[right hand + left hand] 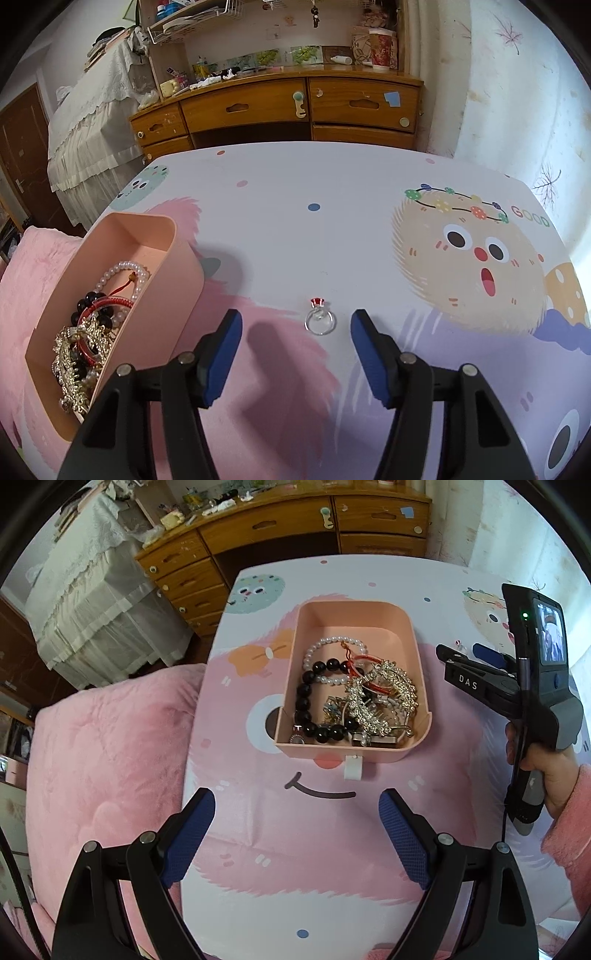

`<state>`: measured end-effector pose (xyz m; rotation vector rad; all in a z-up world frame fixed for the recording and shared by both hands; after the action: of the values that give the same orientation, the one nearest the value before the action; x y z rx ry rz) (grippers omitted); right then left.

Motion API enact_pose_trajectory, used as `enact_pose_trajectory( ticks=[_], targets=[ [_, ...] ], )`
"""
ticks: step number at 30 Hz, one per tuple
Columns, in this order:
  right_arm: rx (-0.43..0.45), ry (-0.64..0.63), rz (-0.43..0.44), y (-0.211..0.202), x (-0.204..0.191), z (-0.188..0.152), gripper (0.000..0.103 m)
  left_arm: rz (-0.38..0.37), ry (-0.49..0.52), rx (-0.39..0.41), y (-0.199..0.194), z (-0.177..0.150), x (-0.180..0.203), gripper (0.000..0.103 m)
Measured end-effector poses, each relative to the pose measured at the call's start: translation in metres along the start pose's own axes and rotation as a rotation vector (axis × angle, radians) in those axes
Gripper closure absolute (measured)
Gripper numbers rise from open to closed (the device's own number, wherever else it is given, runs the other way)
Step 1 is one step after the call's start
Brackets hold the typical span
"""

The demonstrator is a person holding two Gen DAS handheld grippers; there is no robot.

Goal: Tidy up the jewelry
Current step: 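Grasp the silver red-stone ring with the right gripper, then carry the silver ring over the tray and open the right gripper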

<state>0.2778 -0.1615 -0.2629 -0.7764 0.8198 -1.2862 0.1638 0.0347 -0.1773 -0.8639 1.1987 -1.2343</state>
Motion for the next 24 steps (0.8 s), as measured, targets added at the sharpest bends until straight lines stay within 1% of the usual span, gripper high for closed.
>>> enact_pose_trajectory(
  ticks=[1,2,3,4,5,6,7,10,12,20,22,24],
  targets=[
    [0.001,0.004,0.0,0.0,0.0,-0.001,0.044,0.005,0.001,0.004,-0.001,0.0,0.0,0.014],
    [0.004,0.006,-0.011,0.0,0.001,-0.001,0.051,0.008,-0.001,0.01,-0.003,0.0,-0.001,0.014],
    [0.007,0.005,-0.029,0.0,0.002,0.0,0.06,0.007,-0.005,0.013,-0.004,0.0,-0.001,0.014],
    [0.007,0.004,-0.05,0.001,0.004,0.001,0.066,0.003,-0.012,0.016,-0.005,0.0,-0.002,0.014],
    [0.005,0.005,-0.062,0.001,0.005,0.002,0.077,0.0,-0.016,0.018,-0.005,-0.001,-0.003,0.014],
    [0.0,0.013,-0.078,0.001,0.008,0.002,0.085,-0.003,-0.022,0.019,-0.006,-0.001,-0.004,0.014],
    [-0.004,0.023,-0.083,0.001,0.01,0.003,0.088,-0.005,-0.027,0.02,-0.006,-0.002,-0.005,0.014],
    [-0.011,0.024,-0.055,0.001,0.013,0.004,0.088,-0.013,-0.042,0.019,-0.005,-0.003,-0.008,0.014],
    [-0.015,0.011,-0.052,0.0,0.014,0.005,0.088,-0.015,-0.05,0.021,-0.005,-0.004,-0.01,0.014],
    [-0.064,0.007,-0.013,-0.001,0.012,0.004,0.088,-0.007,-0.083,0.052,-0.014,-0.007,-0.024,0.014],
    [-0.075,0.007,-0.006,-0.005,0.011,0.003,0.088,-0.007,-0.095,0.053,-0.015,-0.008,-0.028,0.014],
    [-0.067,0.006,0.009,-0.014,0.008,0.005,0.088,-0.009,-0.106,0.057,-0.016,-0.01,-0.031,0.014]
  ],
)
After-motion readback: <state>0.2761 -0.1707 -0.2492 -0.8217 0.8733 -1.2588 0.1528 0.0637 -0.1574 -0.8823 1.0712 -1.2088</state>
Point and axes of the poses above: each gripper's, at about its wrist camera, not at the fingertips, and y roughly the way its jaws point, x to its right, z to its top, the point moved 5 cm from there along y, roughly the way its jaws point, and after that the axes turned 8 degrees about -x, right-handed, at the moved point
